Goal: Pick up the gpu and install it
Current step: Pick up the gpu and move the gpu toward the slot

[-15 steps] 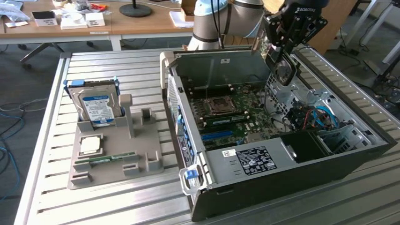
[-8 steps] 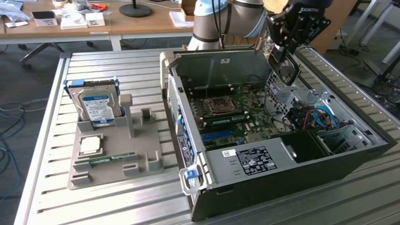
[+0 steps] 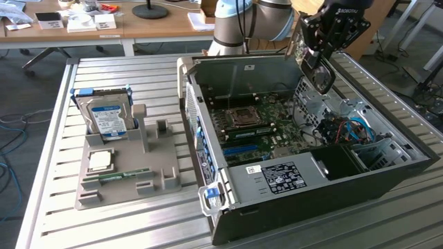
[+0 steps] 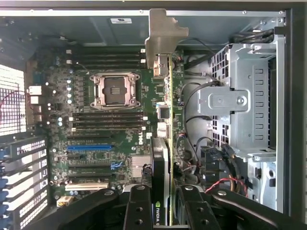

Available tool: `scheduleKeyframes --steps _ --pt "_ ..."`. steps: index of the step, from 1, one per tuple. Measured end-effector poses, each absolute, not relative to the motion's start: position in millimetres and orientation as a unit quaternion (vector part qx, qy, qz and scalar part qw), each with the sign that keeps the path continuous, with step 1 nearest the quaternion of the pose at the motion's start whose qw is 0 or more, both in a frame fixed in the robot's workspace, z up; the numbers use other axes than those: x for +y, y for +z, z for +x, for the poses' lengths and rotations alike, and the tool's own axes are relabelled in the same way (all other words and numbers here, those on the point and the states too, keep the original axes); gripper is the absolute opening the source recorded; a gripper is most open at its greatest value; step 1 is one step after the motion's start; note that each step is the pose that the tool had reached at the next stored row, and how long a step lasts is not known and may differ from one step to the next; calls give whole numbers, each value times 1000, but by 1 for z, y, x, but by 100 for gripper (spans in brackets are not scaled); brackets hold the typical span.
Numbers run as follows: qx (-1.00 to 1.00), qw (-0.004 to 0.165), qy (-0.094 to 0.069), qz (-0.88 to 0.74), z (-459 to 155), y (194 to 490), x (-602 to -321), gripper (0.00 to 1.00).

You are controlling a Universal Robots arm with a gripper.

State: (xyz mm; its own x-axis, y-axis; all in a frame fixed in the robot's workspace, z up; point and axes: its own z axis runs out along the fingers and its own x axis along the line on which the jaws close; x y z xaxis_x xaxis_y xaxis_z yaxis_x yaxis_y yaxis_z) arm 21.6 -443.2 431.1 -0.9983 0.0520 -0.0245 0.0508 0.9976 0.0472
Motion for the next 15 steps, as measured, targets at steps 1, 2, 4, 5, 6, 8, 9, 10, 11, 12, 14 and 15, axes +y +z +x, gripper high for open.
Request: scheduleKeyframes --steps 1,2,4,5,6,8,9,10,11,12,14,15 --pt "999 13 23 26 23 431 -443 27" --pt "999 13 23 26 24 431 -443 27" --pt "999 13 23 26 27 431 -443 27" --pt "999 13 23 26 28 431 -443 27" --pt "999 13 23 26 29 431 -443 27" --pt "999 13 23 26 31 431 -443 27" --pt "999 13 23 26 33 431 -443 27" --pt "999 13 23 26 34 431 -443 27" --pt "999 13 23 26 35 431 -443 27" --pt "999 13 23 26 36 431 -443 27" --pt "999 13 23 26 38 431 -443 27" --pt "999 13 23 26 40 431 -443 27"
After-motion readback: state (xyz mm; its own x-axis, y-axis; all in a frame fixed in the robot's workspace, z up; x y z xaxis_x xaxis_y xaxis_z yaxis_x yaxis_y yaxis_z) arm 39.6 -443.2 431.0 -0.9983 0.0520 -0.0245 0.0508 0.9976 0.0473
